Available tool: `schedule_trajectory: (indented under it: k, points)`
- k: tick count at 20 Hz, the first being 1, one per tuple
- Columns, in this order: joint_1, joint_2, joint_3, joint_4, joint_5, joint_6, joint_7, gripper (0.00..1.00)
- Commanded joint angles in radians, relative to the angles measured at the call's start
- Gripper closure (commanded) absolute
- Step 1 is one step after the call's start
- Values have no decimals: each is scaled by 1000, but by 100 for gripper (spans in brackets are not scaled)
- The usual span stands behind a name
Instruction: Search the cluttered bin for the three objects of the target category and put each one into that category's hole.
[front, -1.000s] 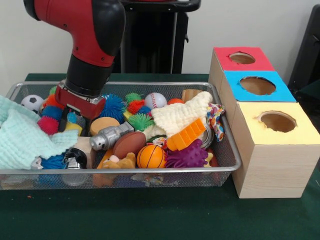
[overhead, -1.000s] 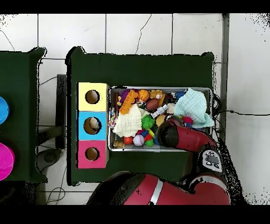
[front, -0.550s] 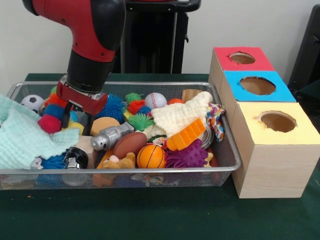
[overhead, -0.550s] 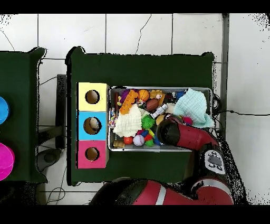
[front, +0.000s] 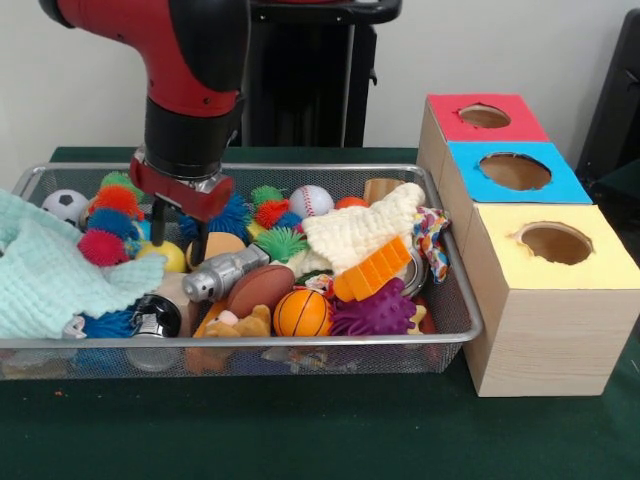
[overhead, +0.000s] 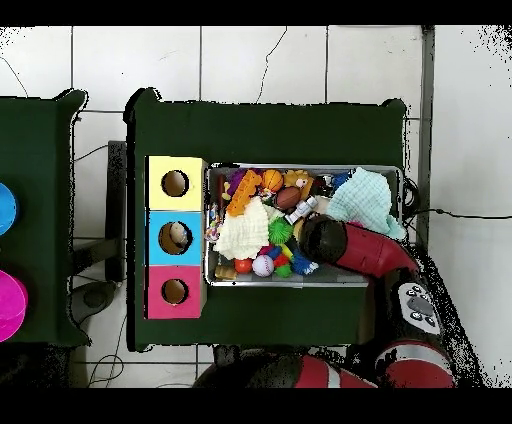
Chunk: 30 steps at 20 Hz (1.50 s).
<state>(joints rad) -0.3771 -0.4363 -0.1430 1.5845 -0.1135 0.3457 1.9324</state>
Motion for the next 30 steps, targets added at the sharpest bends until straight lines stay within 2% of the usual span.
schedule_trajectory:
  k: [1, 4, 11, 14, 16, 19, 22, 23, 26, 30]
  points:
    - [-35, 16, 156, 19, 56, 129, 57, 0]
    - [-9, -2, 121, 12, 58, 180, 75, 0]
    - [67, -59, 61, 93, 181, 403, 242, 0]
    - [79, -56, 48, 92, 189, 418, 231, 0]
    - [86, -50, 37, 91, 183, 398, 218, 0]
    - [102, -36, 10, 92, 145, 313, 197, 0]
    - [108, -31, 15, 126, 182, 332, 226, 0]
    - [94, -16, 32, 137, 210, 354, 234, 0]
    - [53, 11, 86, 180, 275, 338, 230, 0]
    - [-42, 68, 189, 241, 350, 249, 146, 0]
